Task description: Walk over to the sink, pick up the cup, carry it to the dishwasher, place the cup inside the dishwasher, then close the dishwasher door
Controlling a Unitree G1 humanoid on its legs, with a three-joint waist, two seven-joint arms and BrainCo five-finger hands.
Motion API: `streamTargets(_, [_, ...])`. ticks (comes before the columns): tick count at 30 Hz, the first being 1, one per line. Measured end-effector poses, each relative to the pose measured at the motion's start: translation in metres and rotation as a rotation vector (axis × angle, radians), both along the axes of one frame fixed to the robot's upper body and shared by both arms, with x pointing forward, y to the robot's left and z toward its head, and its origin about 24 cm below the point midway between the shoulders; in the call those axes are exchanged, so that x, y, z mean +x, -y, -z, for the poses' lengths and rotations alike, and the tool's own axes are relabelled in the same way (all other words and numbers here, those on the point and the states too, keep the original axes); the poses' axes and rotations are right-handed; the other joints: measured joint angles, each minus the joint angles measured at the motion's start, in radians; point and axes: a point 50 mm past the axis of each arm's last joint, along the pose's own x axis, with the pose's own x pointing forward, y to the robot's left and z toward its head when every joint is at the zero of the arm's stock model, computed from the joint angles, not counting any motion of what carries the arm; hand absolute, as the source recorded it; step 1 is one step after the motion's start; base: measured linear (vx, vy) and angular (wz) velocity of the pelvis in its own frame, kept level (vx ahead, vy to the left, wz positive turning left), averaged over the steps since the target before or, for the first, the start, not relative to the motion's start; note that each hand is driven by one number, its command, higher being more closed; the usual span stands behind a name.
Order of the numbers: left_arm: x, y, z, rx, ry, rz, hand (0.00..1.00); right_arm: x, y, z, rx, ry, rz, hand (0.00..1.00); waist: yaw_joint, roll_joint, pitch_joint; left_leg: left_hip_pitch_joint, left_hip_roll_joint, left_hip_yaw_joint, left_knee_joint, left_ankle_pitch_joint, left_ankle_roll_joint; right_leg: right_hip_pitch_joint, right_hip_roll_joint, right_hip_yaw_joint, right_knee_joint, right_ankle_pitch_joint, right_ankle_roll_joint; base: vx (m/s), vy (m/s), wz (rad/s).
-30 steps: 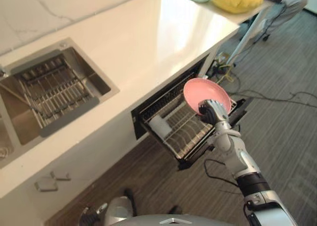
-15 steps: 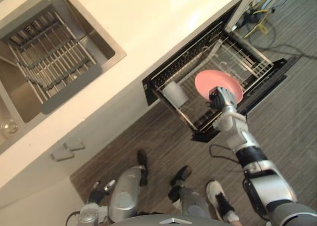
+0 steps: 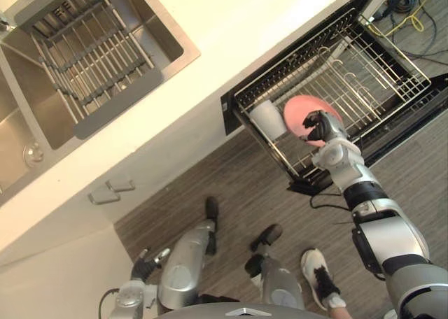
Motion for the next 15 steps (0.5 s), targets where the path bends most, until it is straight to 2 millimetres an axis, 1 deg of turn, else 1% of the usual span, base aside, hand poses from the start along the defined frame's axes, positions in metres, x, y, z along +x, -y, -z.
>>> streamTargets(3, [0.004,-0.002,-0.003,0.007,0.018,0.002,0.00,0.000,-0.001,-0.011,0.007,0.071,-0.006,0.00,-0.002,-0.001,0.000,0.018,-0.003,0.001,-0.028,0.012,0.002,0.005,0.000,0.002,0.000,0.005,-0.001,-0.03,0.063,-0.02])
streamTargets(4, [0.006,-0.003,-0.004,0.009,0.025,0.001,0.00,-0.001,-0.003,-0.020,0.026,0.130,-0.011,0.00,-0.005,-0.001,0.000,0.022,-0.003,0.002,-0.034,0.014,0.002,0.005,0.001,0.003,0.000,0.006,-0.001,0.00,0.043,-0.03])
streamTargets(5, [0.008,-0.003,-0.005,0.009,0.027,0.002,0.00,-0.004,-0.004,-0.027,0.042,0.193,-0.016,0.00,-0.008,-0.002,-0.001,0.033,-0.002,0.007,-0.045,0.020,0.001,0.011,0.002,0.005,0.000,0.009,-0.001,0.01,0.039,-0.03])
streamTargets(6, [0.008,-0.003,-0.005,0.010,0.027,0.001,0.00,-0.006,-0.005,-0.029,0.050,0.216,-0.020,0.00,-0.011,-0.005,-0.002,0.039,-0.004,0.009,-0.050,0.024,-0.002,0.014,0.001,0.006,0.001,0.010,-0.001,0.02,0.030,-0.04])
streamTargets(7, [0.008,-0.003,-0.005,0.011,0.028,0.000,0.00,-0.012,-0.006,-0.032,0.095,0.277,-0.021,0.00,-0.019,-0.009,-0.003,0.051,-0.004,0.009,-0.051,0.023,-0.003,0.026,0.002,0.008,0.006,0.009,0.000,0.04,0.024,-0.07])
streamTargets(9, [0.008,-0.004,-0.005,0.018,0.027,-0.008,0.00,-0.021,-0.002,-0.030,0.171,0.337,-0.004,0.00,-0.031,-0.027,-0.014,0.063,-0.004,0.015,-0.053,0.022,-0.006,0.032,0.002,0.017,0.006,0.008,0.002,0.04,0.022,-0.07])
streamTargets(10, [0.007,-0.004,-0.004,0.024,0.025,-0.011,0.00,-0.027,0.001,-0.027,0.204,0.359,0.013,0.00,-0.043,-0.037,-0.020,0.070,-0.004,0.016,-0.054,0.020,-0.008,0.038,0.002,0.022,0.006,0.008,0.002,0.04,0.023,-0.10])
streamTargets(11, [0.003,-0.009,-0.004,0.037,0.016,-0.016,0.00,-0.034,0.007,-0.020,0.279,0.380,0.048,0.00,-0.055,-0.058,-0.039,0.075,-0.003,0.021,-0.054,0.019,-0.011,0.040,0.001,0.035,0.006,0.007,0.004,0.04,0.024,-0.13])
streamTargets(12, [0.000,-0.013,-0.003,0.047,0.007,-0.034,0.00,-0.042,0.015,-0.012,0.363,0.403,0.097,0.00,-0.068,-0.078,-0.056,0.083,-0.003,0.027,-0.054,0.018,-0.013,0.044,0.001,0.042,0.006,0.007,0.004,0.03,0.019,-0.17])
streamTargets(13, [-0.002,-0.015,-0.003,0.050,0.005,-0.047,0.00,-0.046,0.020,-0.009,0.409,0.418,0.125,0.00,-0.072,-0.087,-0.062,0.090,-0.003,0.034,-0.054,0.017,-0.014,0.048,0.000,0.048,0.006,0.007,0.004,0.03,0.024,-0.26])
streamTargets(14, [-0.006,-0.019,-0.003,0.061,-0.002,-0.071,0.00,-0.057,0.037,-0.001,0.511,0.451,0.214,0.00,-0.079,-0.103,-0.075,0.112,-0.003,0.049,-0.054,0.014,-0.017,0.062,-0.003,0.064,0.006,0.007,0.006,0.01,0.023,-0.22])
streamTargets(15, [-0.007,-0.019,-0.002,0.065,-0.006,-0.077,0.00,-0.063,0.045,0.003,0.553,0.463,0.250,0.00,-0.085,-0.105,-0.079,0.121,-0.003,0.050,-0.054,0.014,-0.018,0.070,-0.004,0.065,0.006,0.006,0.007,-0.01,0.033,-0.17])
